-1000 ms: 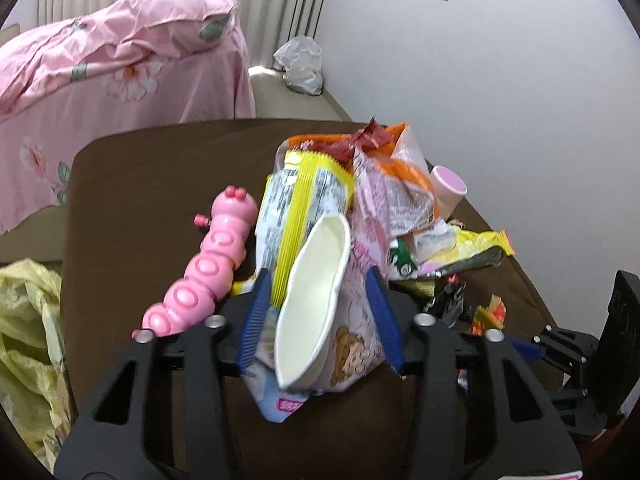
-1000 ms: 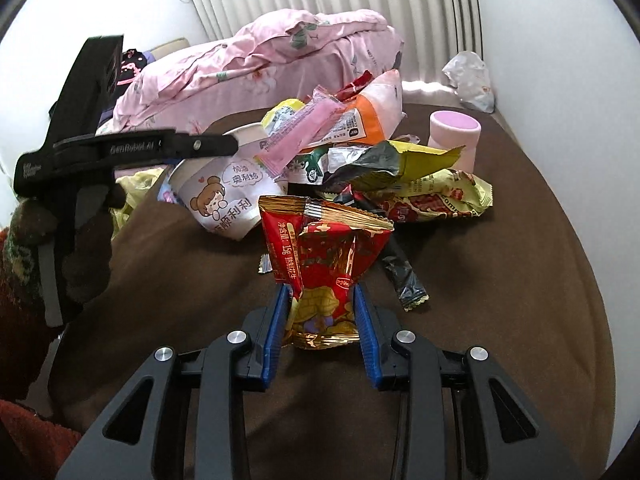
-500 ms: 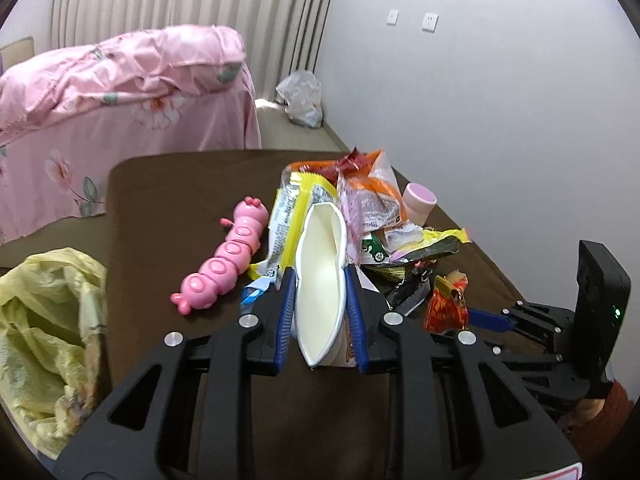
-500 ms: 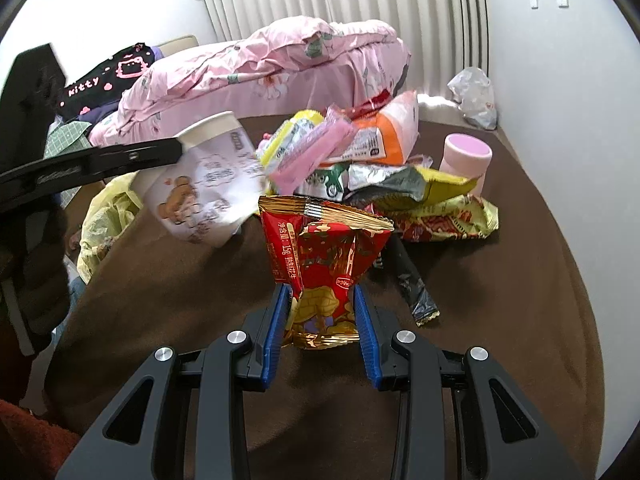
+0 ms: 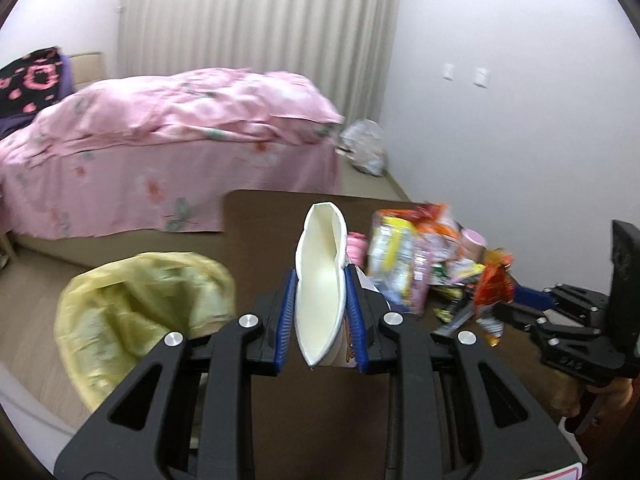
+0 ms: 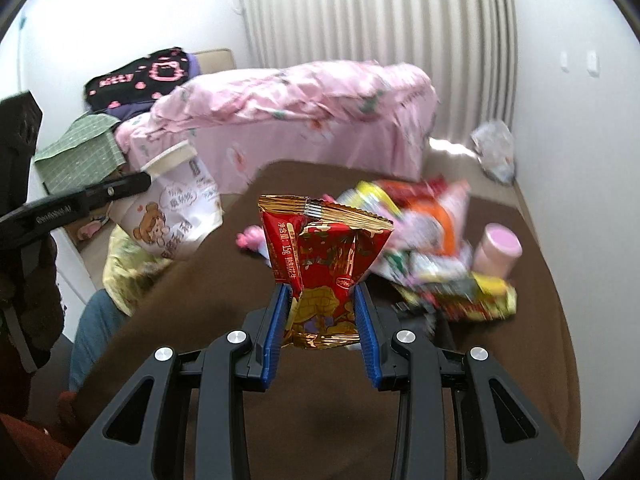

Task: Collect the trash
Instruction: 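Carry the white cup with the left tool while the right tool carries the red chip bag over the bin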

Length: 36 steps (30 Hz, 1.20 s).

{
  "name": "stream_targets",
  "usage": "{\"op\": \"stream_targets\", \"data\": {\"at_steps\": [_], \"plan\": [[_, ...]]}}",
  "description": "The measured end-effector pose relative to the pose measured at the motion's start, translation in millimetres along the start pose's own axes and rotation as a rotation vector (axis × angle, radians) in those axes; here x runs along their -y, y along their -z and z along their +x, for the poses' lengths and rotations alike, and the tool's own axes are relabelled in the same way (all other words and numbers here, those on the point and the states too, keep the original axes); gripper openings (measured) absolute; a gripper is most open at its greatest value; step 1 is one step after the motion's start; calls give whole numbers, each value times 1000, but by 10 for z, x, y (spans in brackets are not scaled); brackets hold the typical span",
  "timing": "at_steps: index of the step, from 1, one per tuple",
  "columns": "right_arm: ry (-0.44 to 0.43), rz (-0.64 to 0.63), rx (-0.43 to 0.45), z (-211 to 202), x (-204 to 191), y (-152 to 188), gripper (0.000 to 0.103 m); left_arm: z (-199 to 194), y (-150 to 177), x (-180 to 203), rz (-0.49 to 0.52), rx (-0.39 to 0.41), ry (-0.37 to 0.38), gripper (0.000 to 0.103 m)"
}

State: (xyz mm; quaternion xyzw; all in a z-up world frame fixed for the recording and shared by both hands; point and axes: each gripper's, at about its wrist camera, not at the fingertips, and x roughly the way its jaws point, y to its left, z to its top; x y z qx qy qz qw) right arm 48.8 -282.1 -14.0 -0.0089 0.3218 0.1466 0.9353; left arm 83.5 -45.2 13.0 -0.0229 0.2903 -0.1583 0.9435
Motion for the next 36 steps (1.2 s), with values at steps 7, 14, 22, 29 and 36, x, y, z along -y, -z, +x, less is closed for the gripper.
{"op": "stream_targets", "data": {"at_steps": [7, 14, 22, 29, 36], "plan": [[-110, -94, 58, 125, -655, -468, 32, -443, -10, -557, -67, 86, -194, 23], [-208, -125, 36, 431, -1194, -671, 32, -627, 96, -999, -142, 79, -292, 23], [-240, -158, 8, 671, -1422, -756, 32, -517, 192, -1139, -148, 75, -356, 23], [-266, -191, 4, 945, -1496, -848, 32, -406, 249, -1331, -218, 64, -348, 23], [-274, -238, -43, 1440, -1552, -882, 32, -233, 319, -1444, -262, 54, -326, 23]]}}
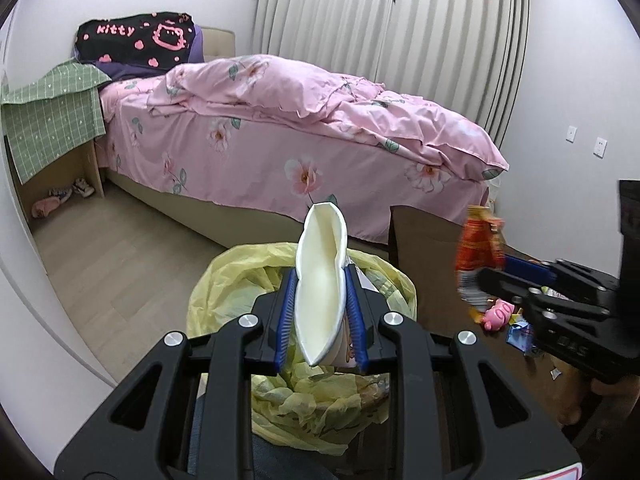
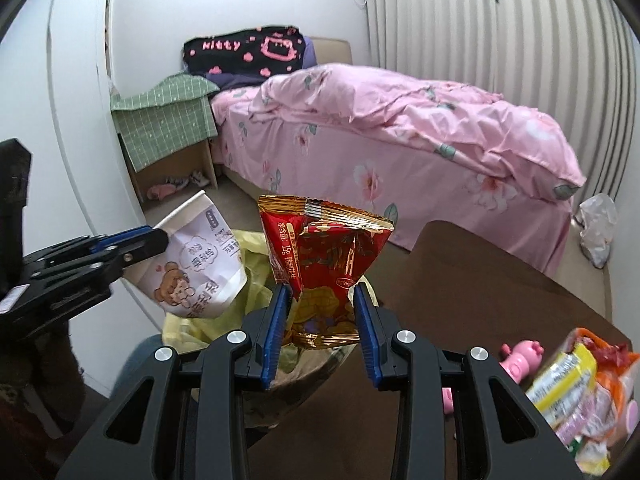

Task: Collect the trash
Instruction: 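Carry the white cup with the left tool while the right tool carries the red chip bag over the bin, then open the left tool dropping the cup while the right tool drops the chip bag into the bin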

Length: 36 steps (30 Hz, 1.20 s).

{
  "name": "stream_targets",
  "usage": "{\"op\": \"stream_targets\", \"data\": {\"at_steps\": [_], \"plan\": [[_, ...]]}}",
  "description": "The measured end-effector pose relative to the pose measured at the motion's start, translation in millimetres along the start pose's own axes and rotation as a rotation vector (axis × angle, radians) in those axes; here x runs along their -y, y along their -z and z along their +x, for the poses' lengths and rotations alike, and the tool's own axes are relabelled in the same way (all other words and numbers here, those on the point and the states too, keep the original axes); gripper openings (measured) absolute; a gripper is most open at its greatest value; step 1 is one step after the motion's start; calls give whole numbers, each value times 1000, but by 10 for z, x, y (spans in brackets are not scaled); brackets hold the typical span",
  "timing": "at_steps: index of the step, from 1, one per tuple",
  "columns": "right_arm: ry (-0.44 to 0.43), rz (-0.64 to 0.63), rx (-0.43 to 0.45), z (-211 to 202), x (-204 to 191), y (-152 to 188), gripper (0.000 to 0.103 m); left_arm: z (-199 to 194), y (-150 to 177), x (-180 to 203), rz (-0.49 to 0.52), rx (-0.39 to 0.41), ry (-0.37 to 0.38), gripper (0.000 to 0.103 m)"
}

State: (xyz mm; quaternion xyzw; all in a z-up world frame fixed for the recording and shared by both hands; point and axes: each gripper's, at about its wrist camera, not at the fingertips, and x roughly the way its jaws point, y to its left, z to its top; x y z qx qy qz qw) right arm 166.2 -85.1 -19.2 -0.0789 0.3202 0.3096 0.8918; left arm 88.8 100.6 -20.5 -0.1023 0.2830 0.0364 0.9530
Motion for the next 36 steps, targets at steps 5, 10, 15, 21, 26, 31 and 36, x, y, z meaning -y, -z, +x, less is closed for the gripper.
{"op": "stream_targets", "data": {"at_steps": [5, 10, 15, 21, 26, 31, 36], "plan": [[-53, 33, -71, 359, 99, -20, 32, 314, 48, -35, -38, -61, -19, 23], [-83, 24, -101, 655, 78, -35, 32, 521, 62, -76, -40, -81, -127, 24], [-116, 39, -121, 838, 56, -28, 32, 640, 105, -149, -55, -107, -147, 24], [-131, 49, -143, 920, 27, 4, 33, 742, 194, -205, -81, -147, -124, 24], [-135, 54, -155, 962, 17, 10, 34, 745, 210, -220, -93, -153, -120, 24], [-156, 76, -148, 964, 48, 27, 41, 702, 182, -286, -143, -148, -85, 28], [-168, 110, -149, 928, 105, 63, 44, 614, 118, -332, -178, -118, -73, 40]]}}
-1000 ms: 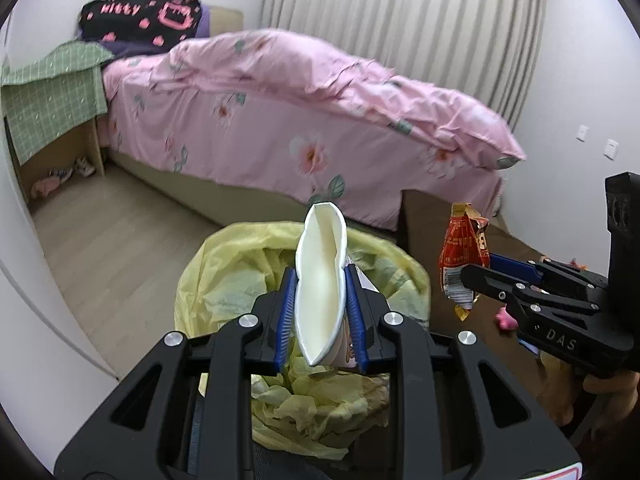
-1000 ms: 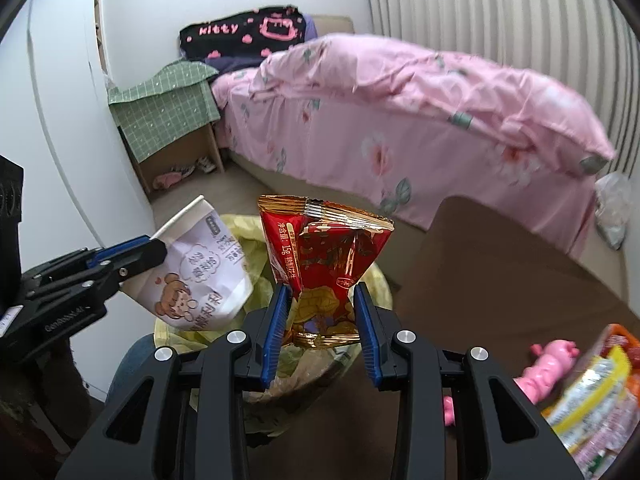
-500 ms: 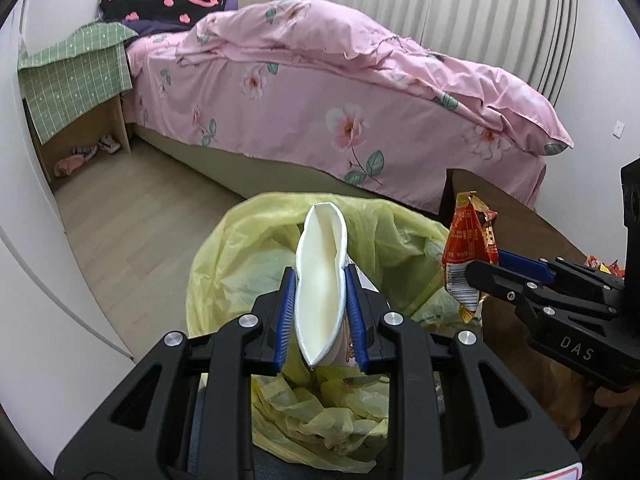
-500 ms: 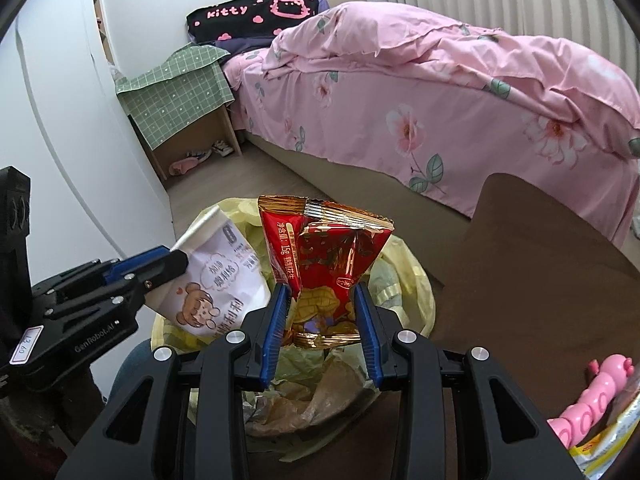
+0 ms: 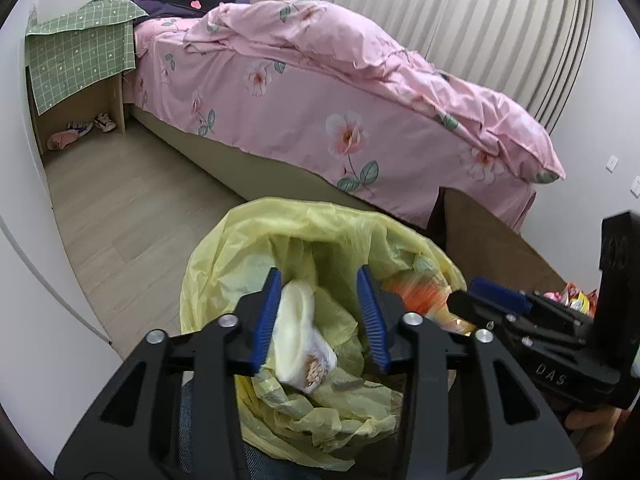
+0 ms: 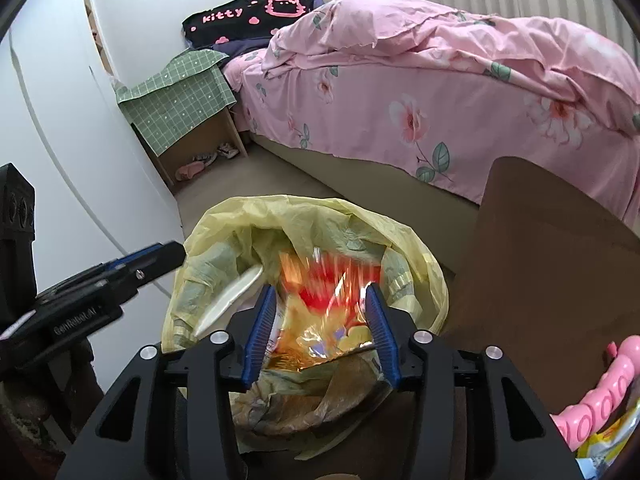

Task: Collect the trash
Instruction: 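Open the left tool dropping the cup while the right tool drops the chip bag into the bin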

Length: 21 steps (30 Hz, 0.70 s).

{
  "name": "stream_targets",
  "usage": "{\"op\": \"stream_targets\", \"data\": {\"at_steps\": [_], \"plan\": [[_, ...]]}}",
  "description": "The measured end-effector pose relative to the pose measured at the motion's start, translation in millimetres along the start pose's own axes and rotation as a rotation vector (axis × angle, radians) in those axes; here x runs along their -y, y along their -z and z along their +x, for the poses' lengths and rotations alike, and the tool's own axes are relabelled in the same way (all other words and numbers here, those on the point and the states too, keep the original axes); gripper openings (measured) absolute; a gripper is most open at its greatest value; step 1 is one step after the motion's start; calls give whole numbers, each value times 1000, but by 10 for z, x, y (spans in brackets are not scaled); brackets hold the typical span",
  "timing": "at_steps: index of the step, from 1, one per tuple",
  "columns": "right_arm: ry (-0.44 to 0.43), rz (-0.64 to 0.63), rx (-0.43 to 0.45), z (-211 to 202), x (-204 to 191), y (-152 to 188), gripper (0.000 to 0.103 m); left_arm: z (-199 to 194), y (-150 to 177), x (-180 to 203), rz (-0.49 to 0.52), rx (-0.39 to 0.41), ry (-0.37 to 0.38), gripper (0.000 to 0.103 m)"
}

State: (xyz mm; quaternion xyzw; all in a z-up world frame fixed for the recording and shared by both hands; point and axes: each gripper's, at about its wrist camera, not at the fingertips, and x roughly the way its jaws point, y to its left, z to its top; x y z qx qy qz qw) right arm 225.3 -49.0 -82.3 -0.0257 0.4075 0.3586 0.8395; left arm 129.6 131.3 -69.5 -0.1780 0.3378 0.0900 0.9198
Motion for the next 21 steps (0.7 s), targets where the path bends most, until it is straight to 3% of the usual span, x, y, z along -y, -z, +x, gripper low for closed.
{"op": "stream_targets", "data": {"at_steps": [7, 13, 17, 21], "plan": [[23, 18, 31, -280, 78, 76, 45, -177, -99, 100, 20, 24, 9, 40], [122, -9, 111, -851, 188, 256, 45, -421, -113, 310, 53, 64, 43, 41], [224, 0, 167, -1323, 347, 509, 45, -504, -15, 622, 95, 74, 137, 42], [322, 26, 215, -1740, 592, 806, 58, -490, 148, 1043, 166, 43, 234, 45]]}}
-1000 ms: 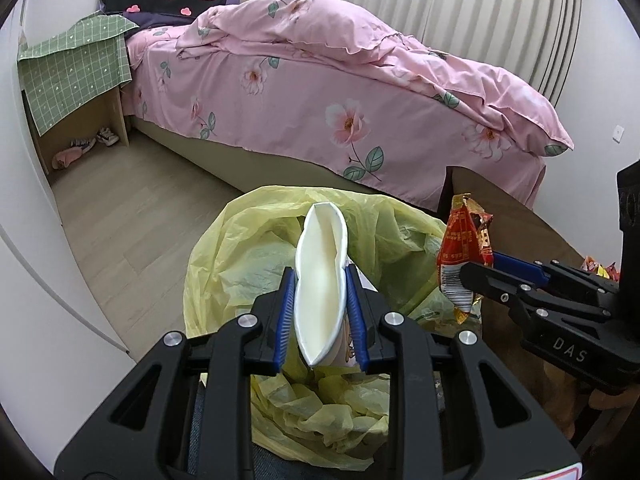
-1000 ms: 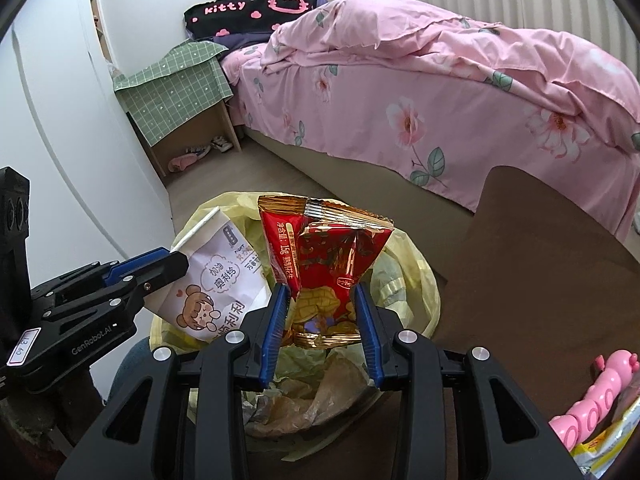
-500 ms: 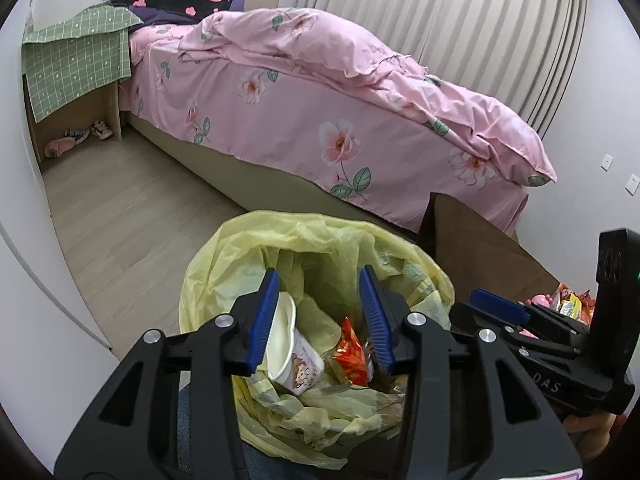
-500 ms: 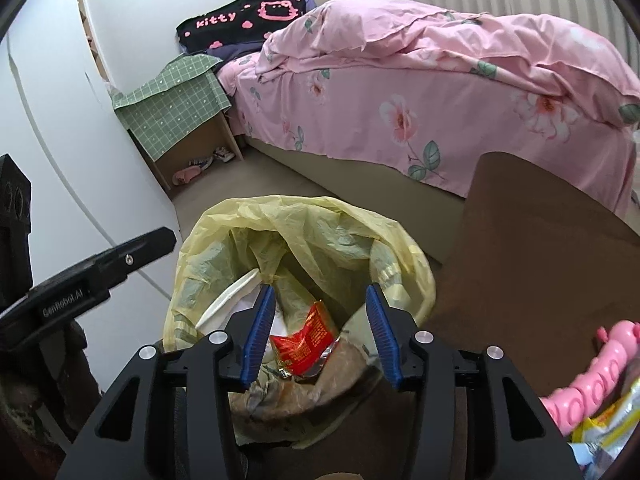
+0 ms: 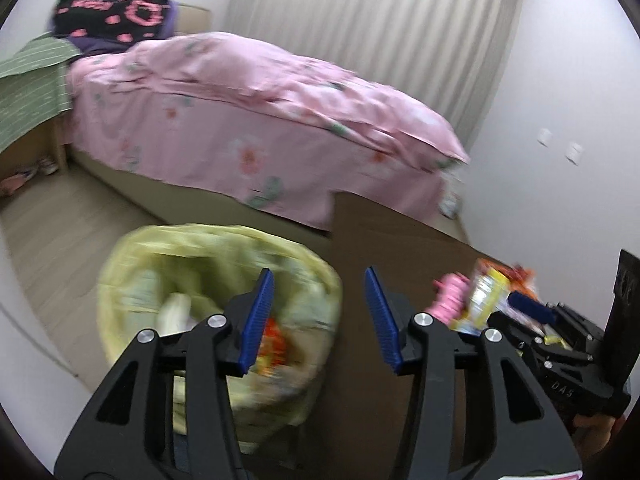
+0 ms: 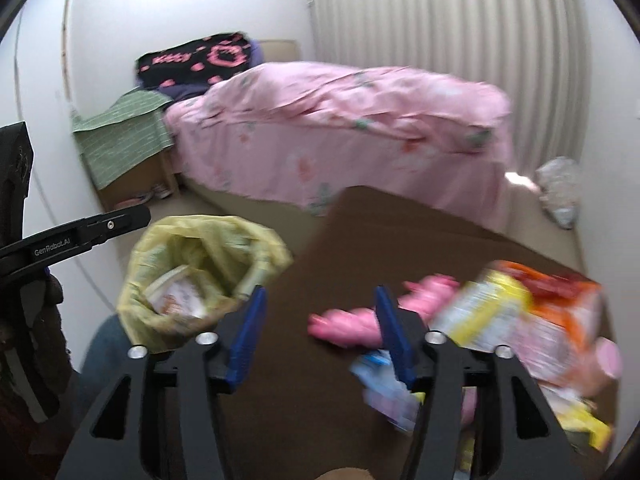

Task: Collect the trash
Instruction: 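Grasp the yellow biscuit wrapper with the left tool while the right tool grasps the pink ice-pop wrapper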

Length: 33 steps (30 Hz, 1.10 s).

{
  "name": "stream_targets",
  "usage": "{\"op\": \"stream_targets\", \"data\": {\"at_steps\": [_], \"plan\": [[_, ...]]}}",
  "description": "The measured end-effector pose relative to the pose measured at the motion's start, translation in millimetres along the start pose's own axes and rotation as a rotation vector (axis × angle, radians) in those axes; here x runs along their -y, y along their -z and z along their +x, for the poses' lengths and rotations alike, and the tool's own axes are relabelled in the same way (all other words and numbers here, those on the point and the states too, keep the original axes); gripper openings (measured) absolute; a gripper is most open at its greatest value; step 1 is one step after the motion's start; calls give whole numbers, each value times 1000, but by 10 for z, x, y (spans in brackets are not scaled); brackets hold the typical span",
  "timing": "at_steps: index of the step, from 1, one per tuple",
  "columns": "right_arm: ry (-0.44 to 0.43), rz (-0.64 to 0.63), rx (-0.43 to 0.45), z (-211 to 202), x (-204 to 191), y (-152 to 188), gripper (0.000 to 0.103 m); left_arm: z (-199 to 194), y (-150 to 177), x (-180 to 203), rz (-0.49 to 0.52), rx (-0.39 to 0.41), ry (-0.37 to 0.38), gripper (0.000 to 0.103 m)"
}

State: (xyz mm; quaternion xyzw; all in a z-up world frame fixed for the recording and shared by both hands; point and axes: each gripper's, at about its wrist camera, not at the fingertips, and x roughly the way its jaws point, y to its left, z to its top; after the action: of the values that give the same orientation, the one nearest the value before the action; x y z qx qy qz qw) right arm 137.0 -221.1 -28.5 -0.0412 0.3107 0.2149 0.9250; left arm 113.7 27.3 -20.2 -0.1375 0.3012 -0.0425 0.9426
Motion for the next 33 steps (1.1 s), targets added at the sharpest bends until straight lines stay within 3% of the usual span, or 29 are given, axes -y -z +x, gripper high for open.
{"op": "stream_targets", "data": {"at_steps": [2, 5, 8, 13, 17, 21, 24, 27, 31, 33], "plan": [[21, 34, -1, -148, 221, 124, 59, 76, 65, 237, 53, -23, 53, 45], [75, 71, -69, -297, 530, 309, 59, 217, 169, 570, 122, -67, 139, 45], [177, 81, -57, -501, 773, 485, 59, 393, 295, 878, 172, -125, 218, 45], [268, 125, -49, -727, 1086, 715, 59, 611, 430, 1275, 242, -185, 269, 45], [304, 175, -53, -799, 1245, 861, 59, 749, 454, 1495, 243, -218, 302, 45], [314, 184, -69, -733, 1239, 889, 59, 870, 535, 1594, 260, -245, 266, 44], [331, 133, -69, -643, 1113, 813, 59, 947, 567, 1495, 242, -267, 236, 21], [376, 79, -55, -506, 983, 662, 59, 944, 566, 1313, 217, -278, 225, 13], [259, 113, -55, -247, 951, 449, 59, 895, 572, 1026, 185, -306, 159, 13], [242, 139, -59, -61, 960, 361, 59, 882, 576, 912, 162, -323, 144, 13]]}}
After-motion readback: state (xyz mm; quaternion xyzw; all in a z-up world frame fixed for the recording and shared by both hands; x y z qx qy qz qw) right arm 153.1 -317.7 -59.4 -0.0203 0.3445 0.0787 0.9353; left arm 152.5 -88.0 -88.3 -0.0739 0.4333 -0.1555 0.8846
